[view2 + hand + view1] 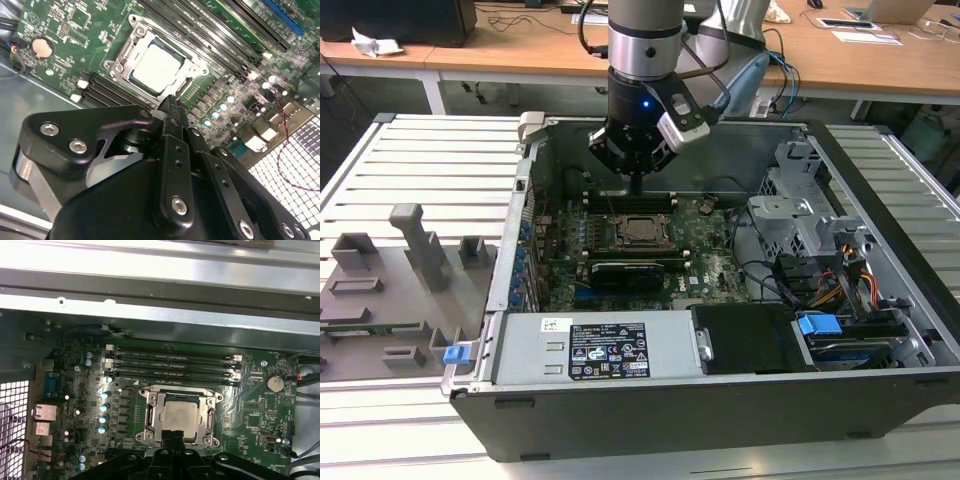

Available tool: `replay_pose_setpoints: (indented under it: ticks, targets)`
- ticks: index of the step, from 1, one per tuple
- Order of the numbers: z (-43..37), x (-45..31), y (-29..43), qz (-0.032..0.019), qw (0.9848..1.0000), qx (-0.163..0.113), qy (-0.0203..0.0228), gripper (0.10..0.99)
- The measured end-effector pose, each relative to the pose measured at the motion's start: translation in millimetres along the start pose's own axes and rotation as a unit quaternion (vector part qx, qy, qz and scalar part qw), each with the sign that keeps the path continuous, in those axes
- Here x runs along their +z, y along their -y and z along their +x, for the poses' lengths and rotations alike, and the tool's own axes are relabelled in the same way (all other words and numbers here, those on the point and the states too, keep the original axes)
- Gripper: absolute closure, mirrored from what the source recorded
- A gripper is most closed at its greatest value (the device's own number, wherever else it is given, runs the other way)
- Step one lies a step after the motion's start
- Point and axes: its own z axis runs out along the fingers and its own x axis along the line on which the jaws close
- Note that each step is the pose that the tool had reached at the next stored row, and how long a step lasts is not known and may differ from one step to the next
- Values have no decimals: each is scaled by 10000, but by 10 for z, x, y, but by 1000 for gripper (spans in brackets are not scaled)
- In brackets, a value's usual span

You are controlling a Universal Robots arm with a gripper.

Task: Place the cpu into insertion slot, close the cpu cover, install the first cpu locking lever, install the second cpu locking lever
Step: 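Install the first cpu locking lever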

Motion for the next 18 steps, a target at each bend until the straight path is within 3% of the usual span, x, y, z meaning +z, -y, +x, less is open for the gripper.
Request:
replay_pose_setpoints:
  ticks: [18]
  targets:
    - [364, 15, -37, -8, 10000, -65, 35, 976]
